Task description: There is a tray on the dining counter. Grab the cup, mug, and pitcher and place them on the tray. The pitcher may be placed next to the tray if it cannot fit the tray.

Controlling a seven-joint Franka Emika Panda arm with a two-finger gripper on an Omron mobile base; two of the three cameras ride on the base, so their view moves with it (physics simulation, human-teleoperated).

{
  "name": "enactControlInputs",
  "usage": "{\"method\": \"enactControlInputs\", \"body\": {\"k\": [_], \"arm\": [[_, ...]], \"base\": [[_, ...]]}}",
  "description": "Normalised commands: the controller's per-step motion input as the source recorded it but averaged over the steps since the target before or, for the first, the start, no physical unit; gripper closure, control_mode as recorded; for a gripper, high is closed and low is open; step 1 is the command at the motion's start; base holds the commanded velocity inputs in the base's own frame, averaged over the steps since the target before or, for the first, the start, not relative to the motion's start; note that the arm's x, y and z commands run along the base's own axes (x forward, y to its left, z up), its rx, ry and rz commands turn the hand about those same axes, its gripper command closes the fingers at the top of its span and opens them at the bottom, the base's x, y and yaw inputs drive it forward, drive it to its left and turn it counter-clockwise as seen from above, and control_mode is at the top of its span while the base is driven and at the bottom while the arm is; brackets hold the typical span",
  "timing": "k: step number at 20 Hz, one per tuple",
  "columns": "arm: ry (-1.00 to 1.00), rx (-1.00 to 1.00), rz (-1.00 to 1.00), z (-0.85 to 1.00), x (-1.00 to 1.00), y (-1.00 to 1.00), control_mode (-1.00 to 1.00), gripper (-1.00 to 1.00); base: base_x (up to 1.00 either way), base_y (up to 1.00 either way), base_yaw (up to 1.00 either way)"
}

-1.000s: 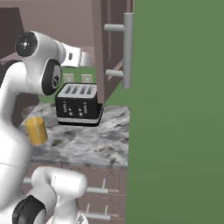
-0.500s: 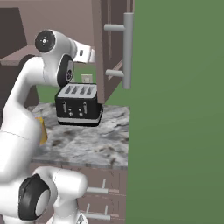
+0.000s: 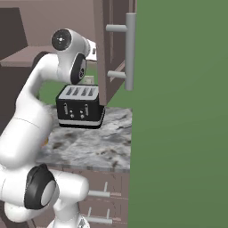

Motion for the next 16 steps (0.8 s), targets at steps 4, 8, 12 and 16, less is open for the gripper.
{"method": "enactControlInputs", "body": {"k": [4, 8, 12, 16], "arm": [[0.03, 0.0, 0.0, -0.05, 0.28, -0.2, -1.0, -1.0], [0.07, 0.0, 0.0, -0.1, 0.39, -0.03, -1.0, -1.0], [0.07, 0.0, 0.0, -0.07, 0.51, 0.0, -1.0, -1.0], [0.05, 0.0, 0.0, 0.0, 0.56, 0.0, -1.0, -1.0]], "base": [[0.0, 0.0, 0.0], [0.0, 0.0, 0.0], [0.0, 0.0, 0.0], [0.0, 0.0, 0.0]]}}
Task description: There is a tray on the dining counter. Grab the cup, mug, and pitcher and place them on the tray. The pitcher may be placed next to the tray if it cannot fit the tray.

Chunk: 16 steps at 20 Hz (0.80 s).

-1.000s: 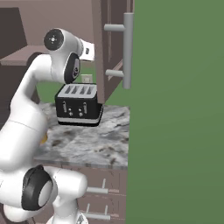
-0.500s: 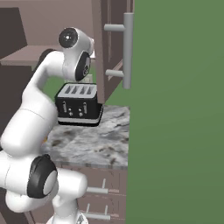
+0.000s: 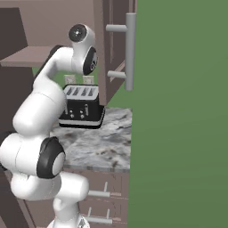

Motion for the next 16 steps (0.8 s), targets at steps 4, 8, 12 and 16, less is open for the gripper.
{"method": "enactControlInputs", "body": {"k": [4, 8, 12, 16], "arm": [[0.01, 0.0, 0.0, -0.06, 0.5, 0.0, -1.0, -1.0], [0.0, 0.0, 0.0, -0.03, 0.42, -0.03, -1.0, -1.0], [0.0, 0.0, 0.0, -0.11, 0.33, -0.08, -1.0, -1.0], [0.01, 0.0, 0.0, -0.17, 0.21, -0.04, -1.0, -1.0]], "base": [[0.0, 0.0, 0.0], [0.0, 0.0, 0.0], [0.0, 0.0, 0.0], [0.0, 0.0, 0.0]]}}
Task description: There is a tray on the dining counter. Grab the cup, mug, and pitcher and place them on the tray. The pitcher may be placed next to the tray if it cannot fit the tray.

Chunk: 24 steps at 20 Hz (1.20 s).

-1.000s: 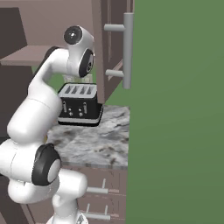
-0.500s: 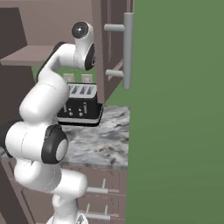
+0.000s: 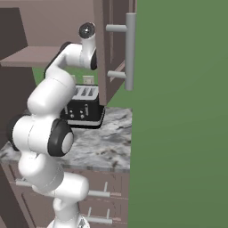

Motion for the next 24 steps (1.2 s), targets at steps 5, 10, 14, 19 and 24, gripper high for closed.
{"method": "enactControlInputs", "body": {"k": [5, 10, 14, 19, 24], "arm": [[0.02, 0.0, 0.0, -0.08, 0.27, -0.01, -1.0, -1.0], [0.04, 0.01, 0.0, 0.0, 0.31, -0.06, -1.0, -1.0], [0.04, 0.01, 0.0, 0.0, 0.29, -0.04, -1.0, -1.0], [0.04, 0.0, 0.0, 0.0, 0.26, 0.0, -1.0, -1.0], [0.04, 0.0, 0.0, -0.06, 0.26, 0.0, -1.0, 1.0]], "base": [[0.0, 0.0, 0.0], [0.0, 0.0, 0.0], [0.0, 0.0, 0.0], [0.0, 0.0, 0.0], [0.0, 0.0, 0.0]]}}
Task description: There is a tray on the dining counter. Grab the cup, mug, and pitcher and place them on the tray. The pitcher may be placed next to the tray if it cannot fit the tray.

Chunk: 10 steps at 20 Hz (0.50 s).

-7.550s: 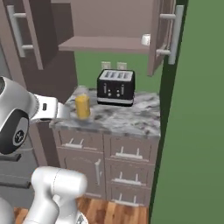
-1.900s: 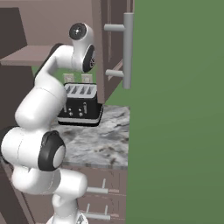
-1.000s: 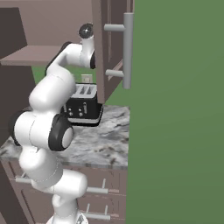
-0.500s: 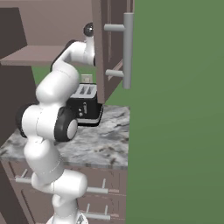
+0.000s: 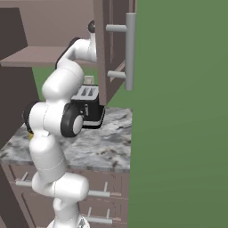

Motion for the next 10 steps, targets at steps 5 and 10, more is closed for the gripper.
{"method": "enactControlInputs", "body": {"k": [5, 10], "arm": [[0.0, 0.0, 0.0, -0.09, 0.01, 0.0, -1.0, 1.0], [0.0, 0.0, 0.0, -0.16, -0.03, 0.0, -1.0, 1.0]], "base": [[0.0, 0.0, 0.0], [0.0, 0.0, 0.0]]}}
